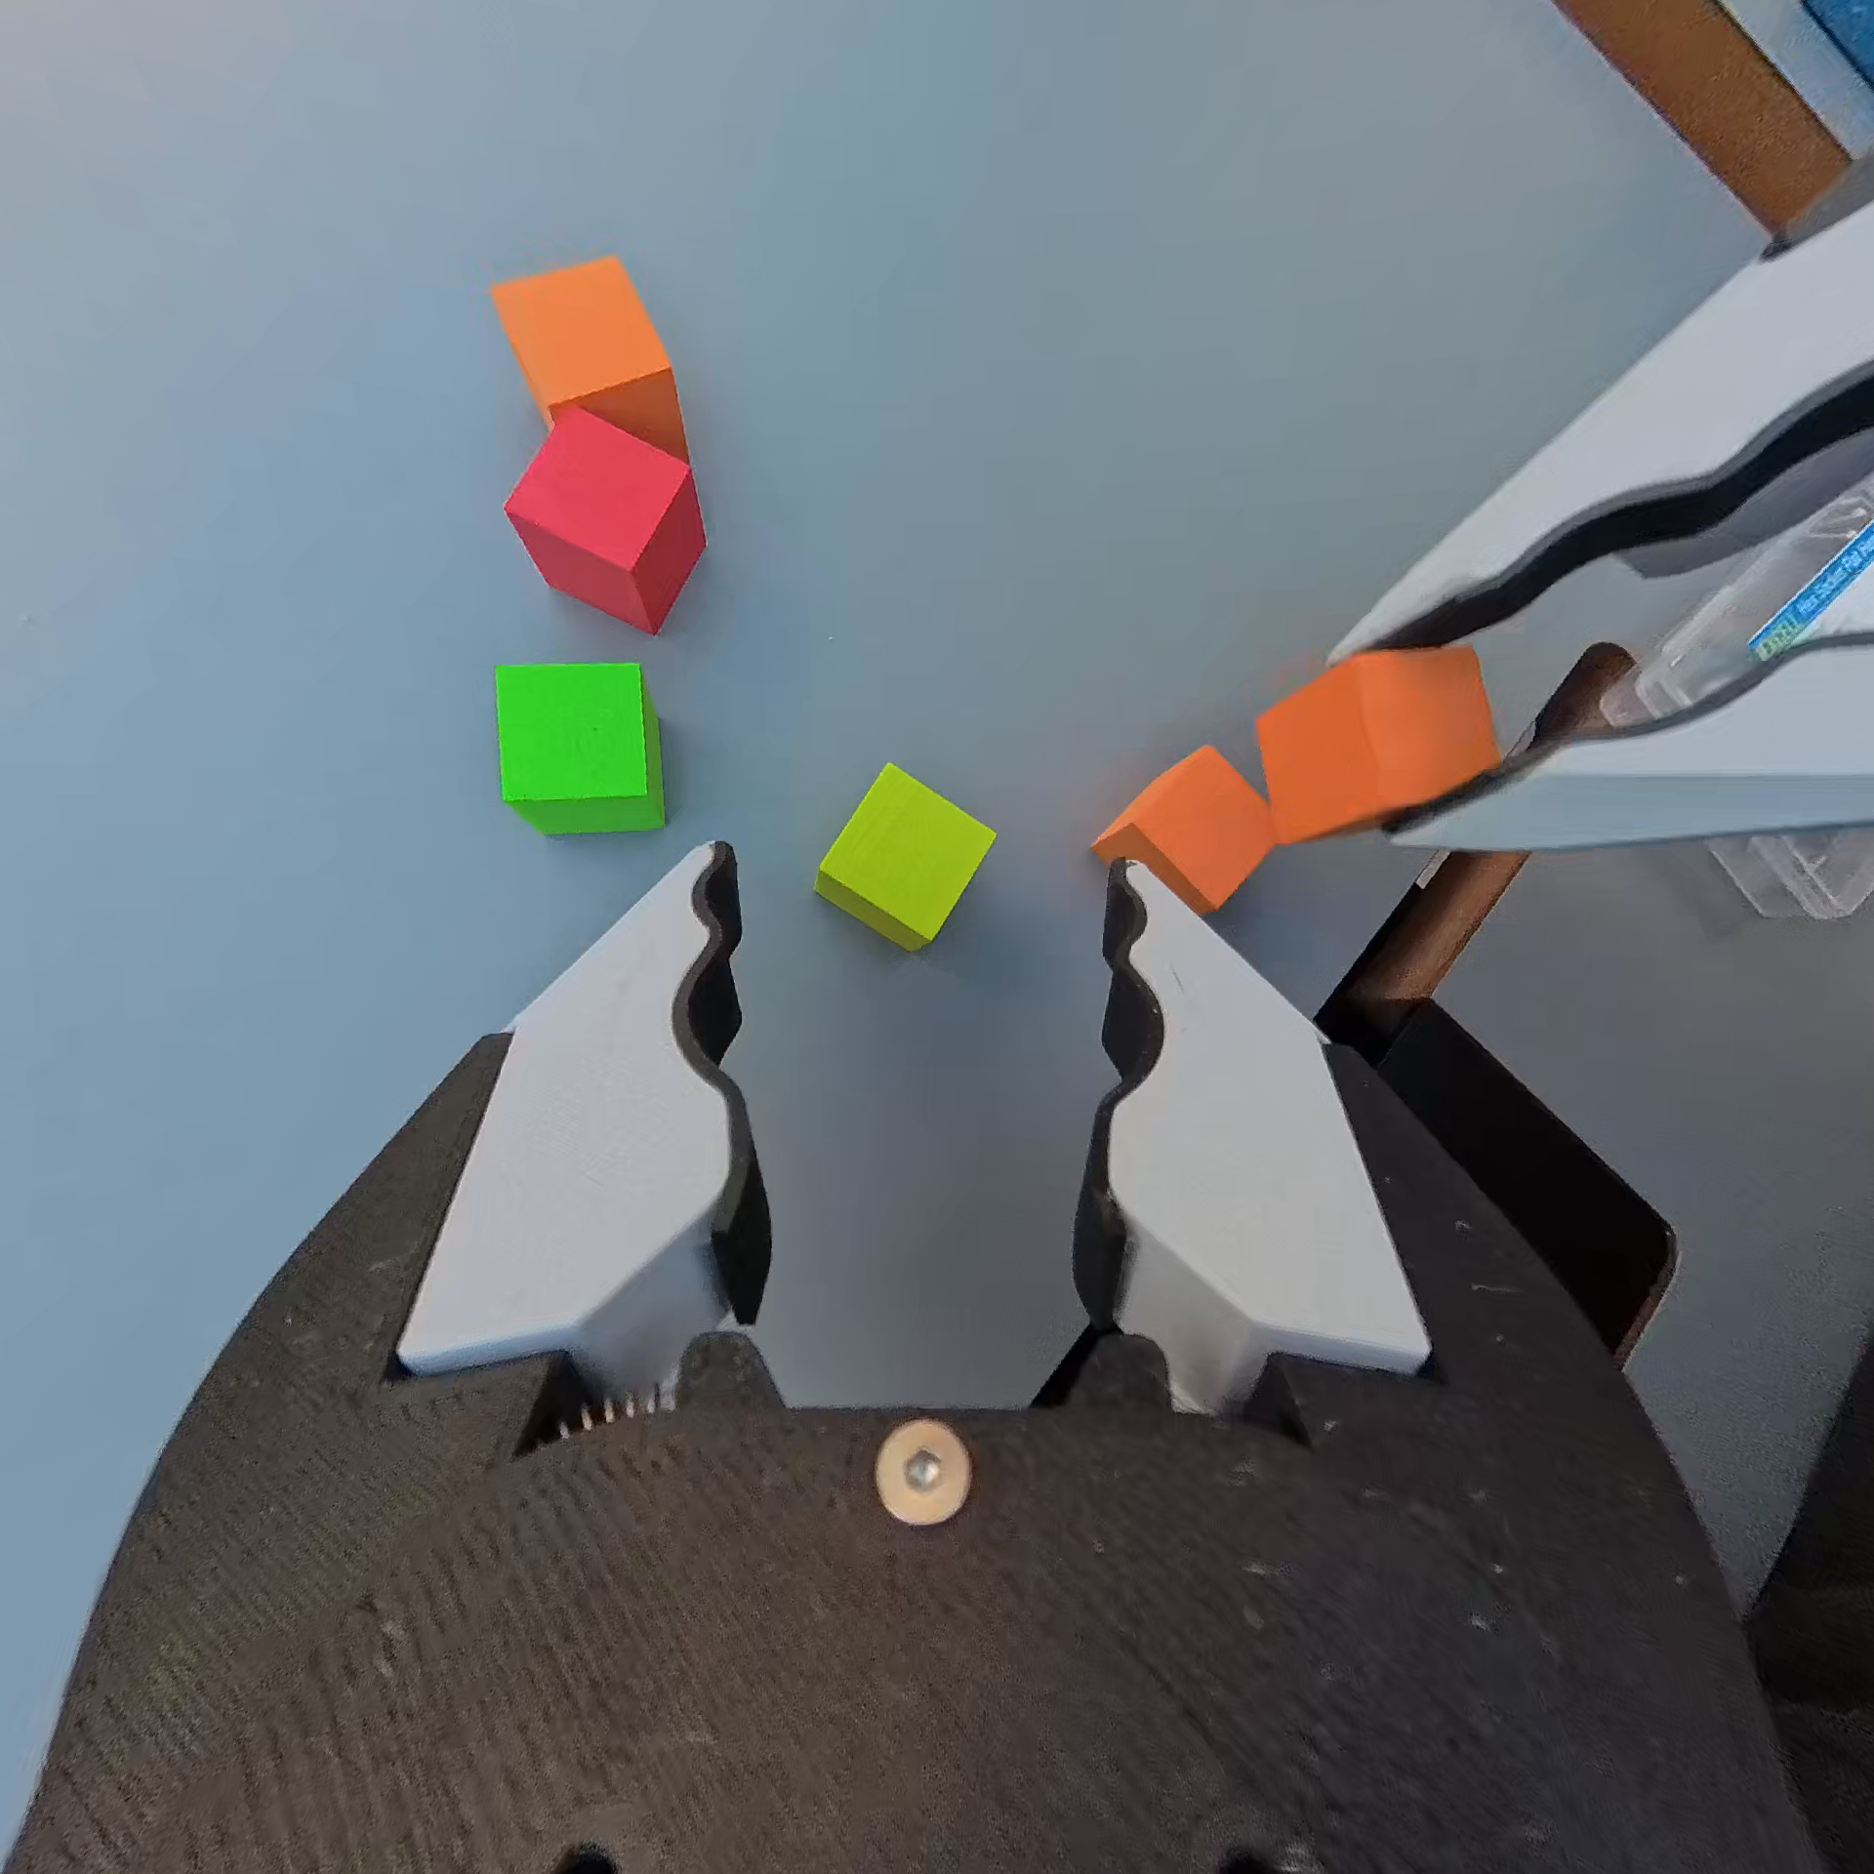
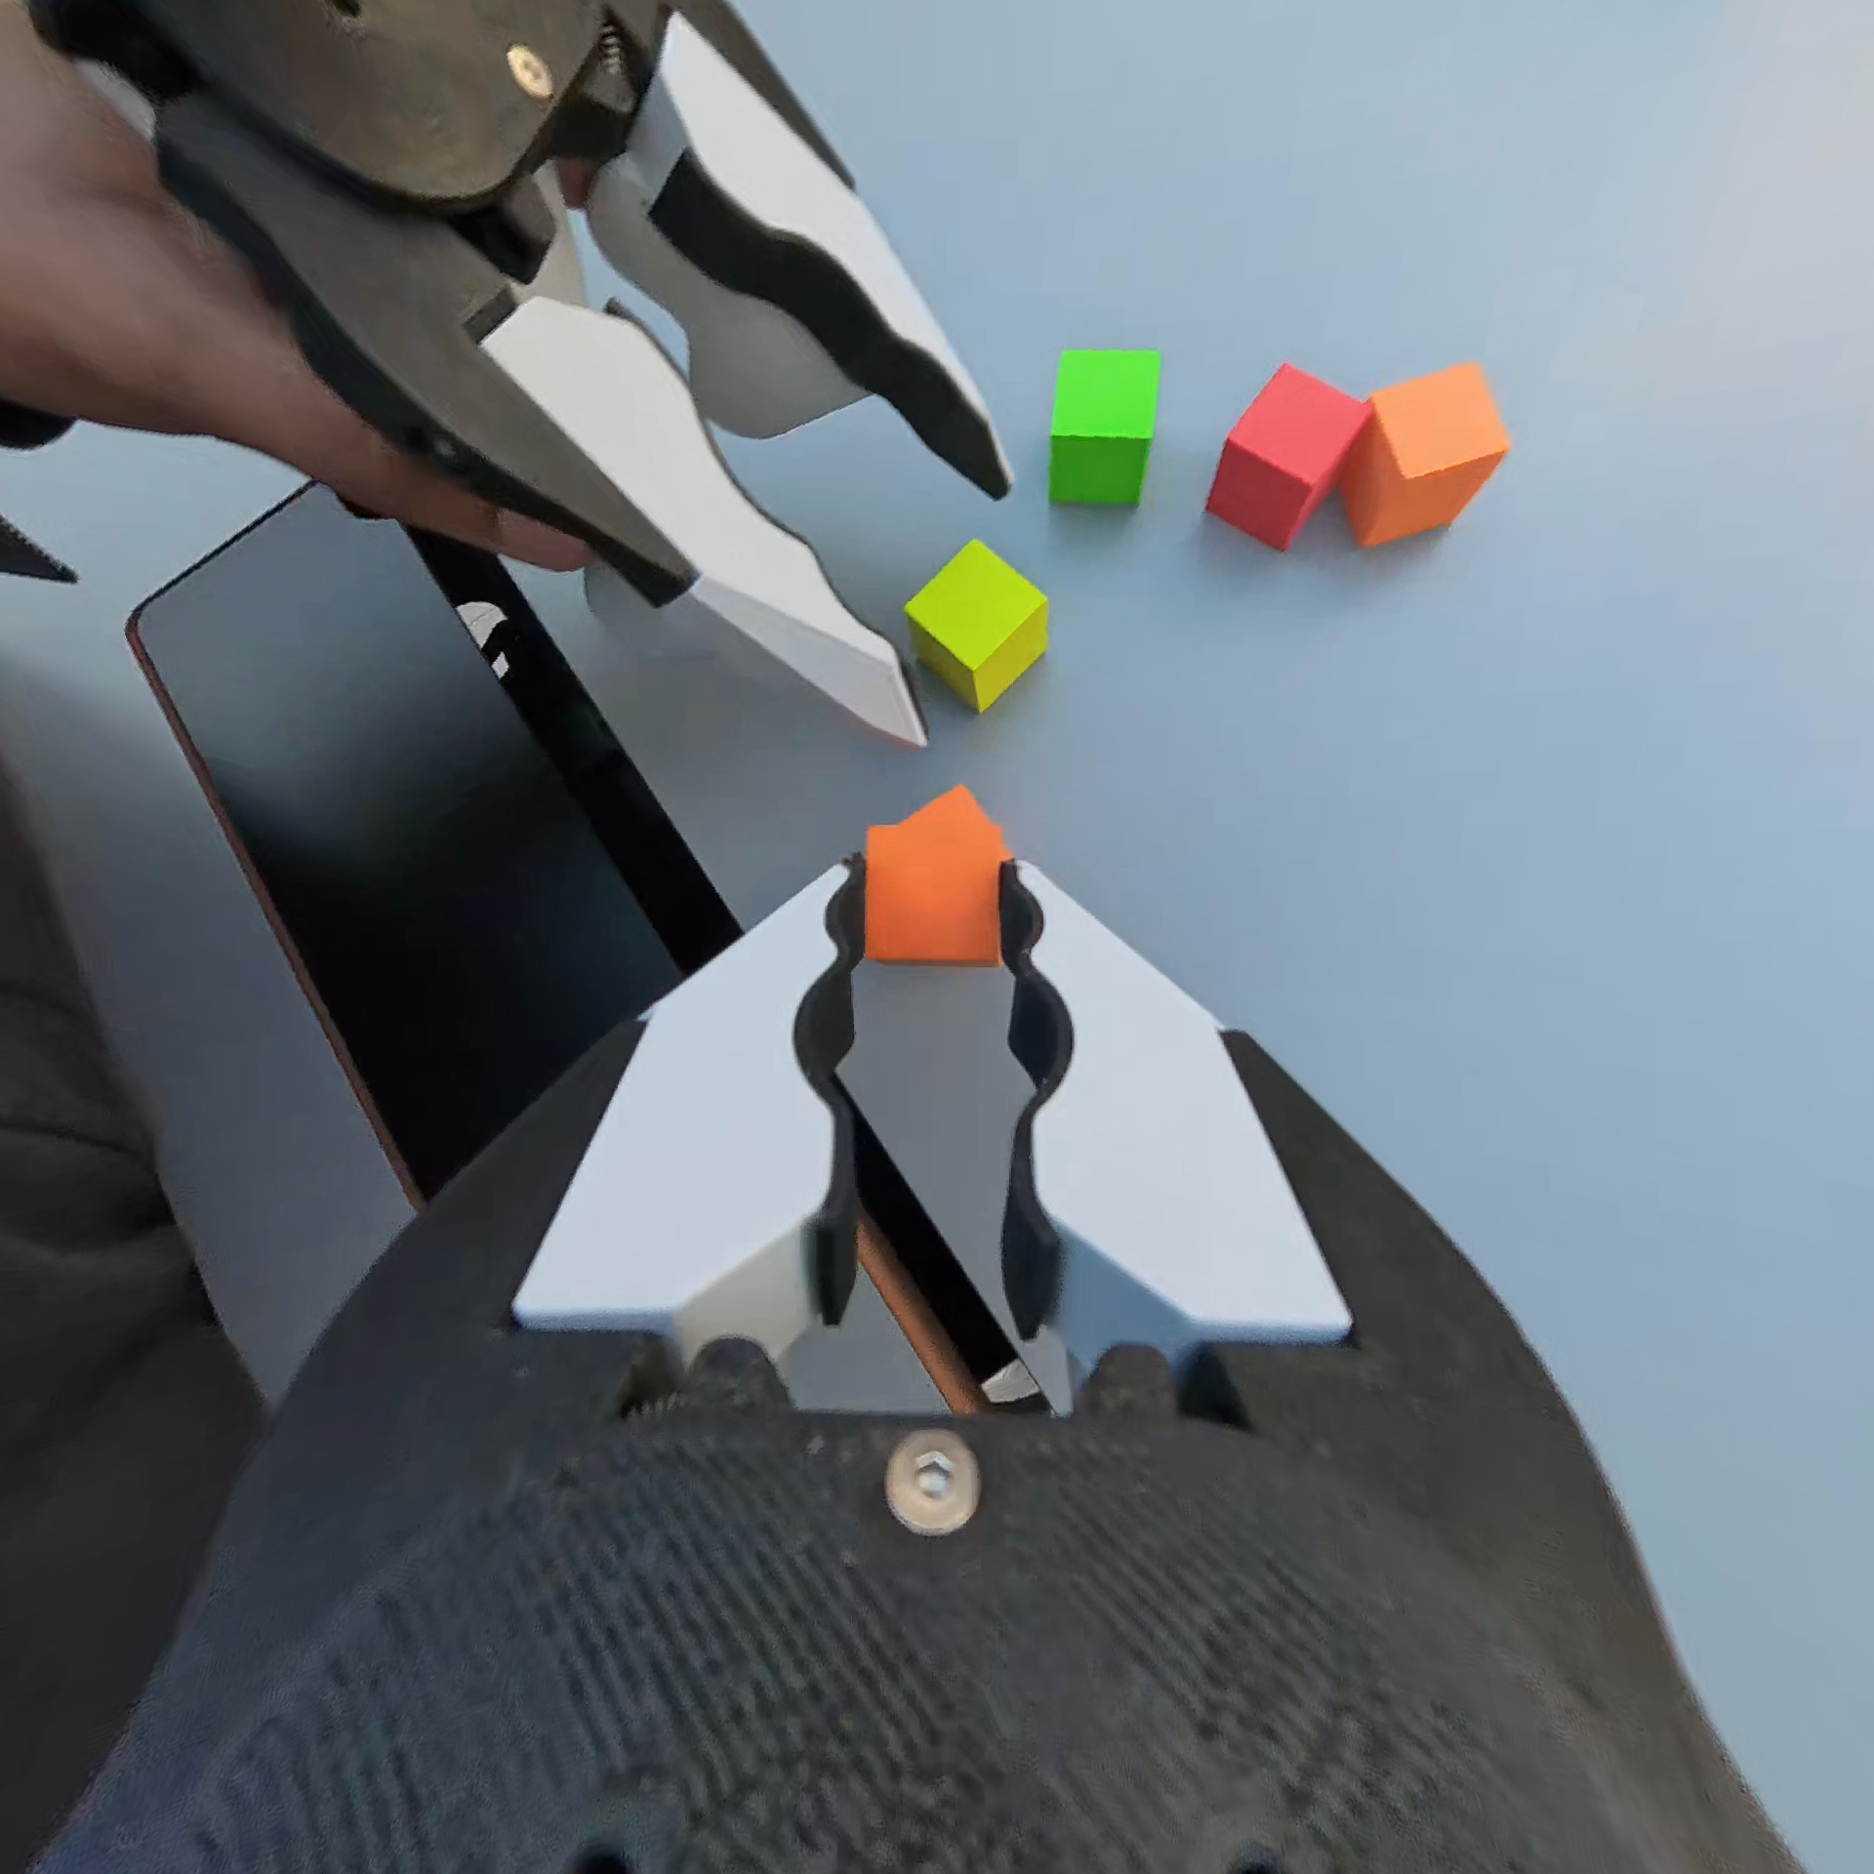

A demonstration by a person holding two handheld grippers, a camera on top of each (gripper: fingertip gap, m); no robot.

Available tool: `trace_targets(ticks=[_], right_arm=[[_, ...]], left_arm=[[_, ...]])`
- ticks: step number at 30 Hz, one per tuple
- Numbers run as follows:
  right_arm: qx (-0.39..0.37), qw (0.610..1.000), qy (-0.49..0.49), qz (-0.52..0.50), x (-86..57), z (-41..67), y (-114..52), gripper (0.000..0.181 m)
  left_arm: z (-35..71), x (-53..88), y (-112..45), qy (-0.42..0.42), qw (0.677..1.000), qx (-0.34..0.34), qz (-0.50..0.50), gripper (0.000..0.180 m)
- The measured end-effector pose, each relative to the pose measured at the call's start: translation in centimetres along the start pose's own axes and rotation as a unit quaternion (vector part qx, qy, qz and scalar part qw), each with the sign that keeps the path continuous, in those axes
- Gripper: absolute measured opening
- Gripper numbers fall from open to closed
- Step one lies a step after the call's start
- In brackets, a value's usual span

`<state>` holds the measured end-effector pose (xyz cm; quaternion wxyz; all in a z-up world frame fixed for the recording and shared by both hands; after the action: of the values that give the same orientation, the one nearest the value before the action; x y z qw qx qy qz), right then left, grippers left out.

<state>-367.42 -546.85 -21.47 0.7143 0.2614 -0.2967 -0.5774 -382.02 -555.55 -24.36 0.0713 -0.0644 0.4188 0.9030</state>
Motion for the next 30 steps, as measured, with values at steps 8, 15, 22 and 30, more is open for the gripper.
trace_targets(ticks=[8, 15, 22, 30], right_arm=[[0.039, 0.993, 0.095, 0.056, -0.3, 1.1, -1.2, 0.025], [0.062, 0.988, 0.125, 0.065, -0.4, 1.3, -2.2, 0.025], [0.050, 0.992, 0.102, 0.062, -0.6, 1.2, -2.3, 0.032], [0.052, 0.997, 0.058, 0.024, -1.6, -0.6, -0.4, 0.050]], left_arm=[[0.0, 0.6, -0.8, 0.012, 1.000, 0.015, 0.018, 0.042], [-0.1, 0.8, -0.6, 0.021, 1.000, 0.015, 0.006, 0.032], [0.5, 0.4, 1.1, 0.029, 0.999, -0.009, -0.012, 0.031], [2.1, -2.6, 3.5, 0.005, 0.991, -0.060, -0.123, 0.031]])
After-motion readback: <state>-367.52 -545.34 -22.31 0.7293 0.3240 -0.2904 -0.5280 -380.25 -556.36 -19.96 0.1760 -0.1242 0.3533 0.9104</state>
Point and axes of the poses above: each gripper's, where its closed fingertips meet, y back along the fingers, z out of its top, x = y × z across the jaws, the point moved 10 cm from there along y, back along the fingers, and after that the axes turned 1 degree about -x, right-handed, at the moved point
